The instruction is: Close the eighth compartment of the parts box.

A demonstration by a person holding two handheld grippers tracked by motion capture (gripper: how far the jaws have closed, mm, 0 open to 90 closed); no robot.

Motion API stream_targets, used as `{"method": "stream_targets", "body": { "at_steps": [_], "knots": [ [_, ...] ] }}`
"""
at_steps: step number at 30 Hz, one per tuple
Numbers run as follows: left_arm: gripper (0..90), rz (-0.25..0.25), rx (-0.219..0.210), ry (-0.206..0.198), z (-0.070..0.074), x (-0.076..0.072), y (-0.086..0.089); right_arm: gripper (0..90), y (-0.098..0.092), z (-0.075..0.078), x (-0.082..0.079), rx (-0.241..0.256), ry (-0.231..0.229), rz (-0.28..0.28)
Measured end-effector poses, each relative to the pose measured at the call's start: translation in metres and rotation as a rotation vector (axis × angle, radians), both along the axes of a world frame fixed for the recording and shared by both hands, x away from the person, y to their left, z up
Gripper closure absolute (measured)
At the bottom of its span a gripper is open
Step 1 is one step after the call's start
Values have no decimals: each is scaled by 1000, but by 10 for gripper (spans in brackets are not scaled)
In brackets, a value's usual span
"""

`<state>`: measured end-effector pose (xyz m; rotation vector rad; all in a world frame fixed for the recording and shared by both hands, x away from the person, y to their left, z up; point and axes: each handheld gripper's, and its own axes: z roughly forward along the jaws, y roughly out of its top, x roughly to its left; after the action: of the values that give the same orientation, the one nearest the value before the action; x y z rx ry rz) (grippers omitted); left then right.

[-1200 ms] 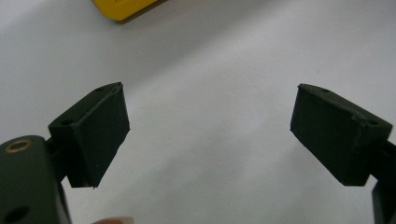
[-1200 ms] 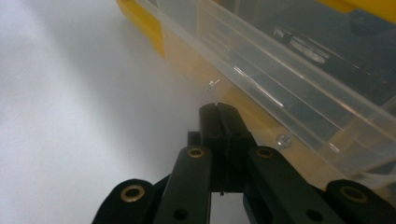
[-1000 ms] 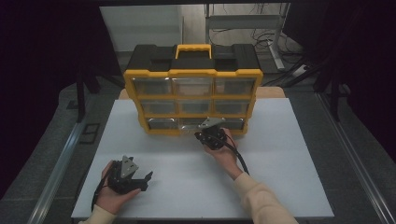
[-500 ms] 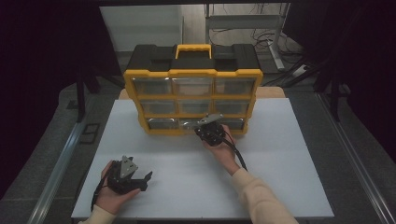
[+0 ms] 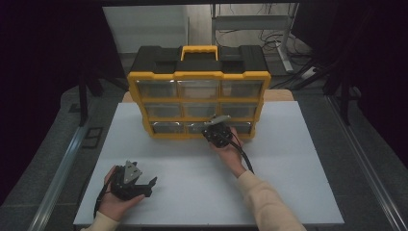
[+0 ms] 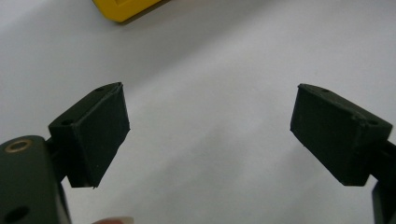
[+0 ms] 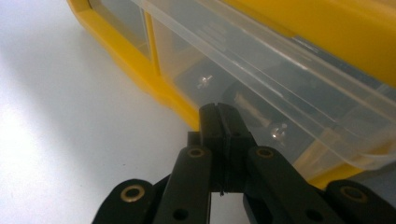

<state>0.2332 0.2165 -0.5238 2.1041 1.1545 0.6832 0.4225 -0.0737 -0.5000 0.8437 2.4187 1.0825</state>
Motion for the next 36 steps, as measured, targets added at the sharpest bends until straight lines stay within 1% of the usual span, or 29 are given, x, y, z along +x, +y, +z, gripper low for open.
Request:
{"method": "stream_targets", "body": {
  "at_steps": [9, 13, 15, 18, 19, 20, 22, 25, 27, 29, 32, 34, 36],
  "knots": [
    [121, 0, 5, 3, 0, 0, 1, 900, 0, -1, 5, 2, 7, -11],
    [121, -1, 5, 3, 0, 0, 0, 900, 1, -2, 5, -10, 0, -8],
    [121, 0, 4, 2, 0, 0, 1, 900, 1, -2, 4, -6, 6, -11],
    [121, 1, 3, 2, 0, 0, 1, 900, -1, -2, 4, -9, 18, 2],
    [121, 1, 4, 2, 0, 0, 1, 900, -1, -2, 2, -6, 22, 9],
    [122, 4, 0, 1, 0, 0, 1, 900, -1, -1, 2, -18, 19, 20],
    [122, 7, -3, 4, 0, 1, 1, 900, 1, 0, -2, -12, 21, 29],
    [121, 2, 1, 4, 1, 1, 0, 900, 1, 2, -6, -19, 22, 54],
    [122, 6, -3, 4, 0, 2, -1, 900, -1, 4, -11, -8, 31, 71],
    [121, 6, -3, 9, 0, 2, -1, 900, -3, 6, -16, -9, 34, 88],
    [121, 4, 3, 3, 2, 2, -2, 900, -9, 10, -25, -17, 31, 112],
    [121, 8, -5, -3, 4, 1, -3, 900, -15, 14, -31, -9, 31, 119],
    [120, 6, -1, -4, 4, -1, -4, 900, -21, 17, -36, 7, 37, 134]
  ]
}}
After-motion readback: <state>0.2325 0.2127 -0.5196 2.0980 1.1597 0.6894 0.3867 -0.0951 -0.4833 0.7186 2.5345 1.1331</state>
